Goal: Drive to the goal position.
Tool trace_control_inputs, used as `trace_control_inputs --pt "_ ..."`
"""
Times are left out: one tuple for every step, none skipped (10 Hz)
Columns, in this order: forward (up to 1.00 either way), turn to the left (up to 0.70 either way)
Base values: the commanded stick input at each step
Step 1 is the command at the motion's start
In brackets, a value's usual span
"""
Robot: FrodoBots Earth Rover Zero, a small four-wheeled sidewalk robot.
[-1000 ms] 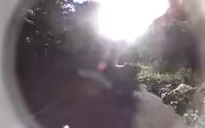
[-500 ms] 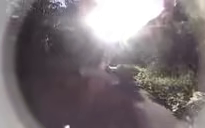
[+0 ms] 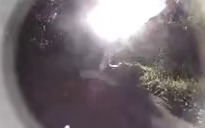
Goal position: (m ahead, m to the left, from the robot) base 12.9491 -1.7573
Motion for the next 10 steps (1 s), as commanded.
trace_control_inputs --pt "1.00 -0.39" --pt "1.00 -0.39" --pt "1.00 -0.39" --pt "1.00 -0.38" --pt "1.00 0.01" --pt "1.00 0.01" --pt "1.00 0.01" --pt "1.00 0.01" --pt "1.00 0.01" --pt "1.00 0.01"
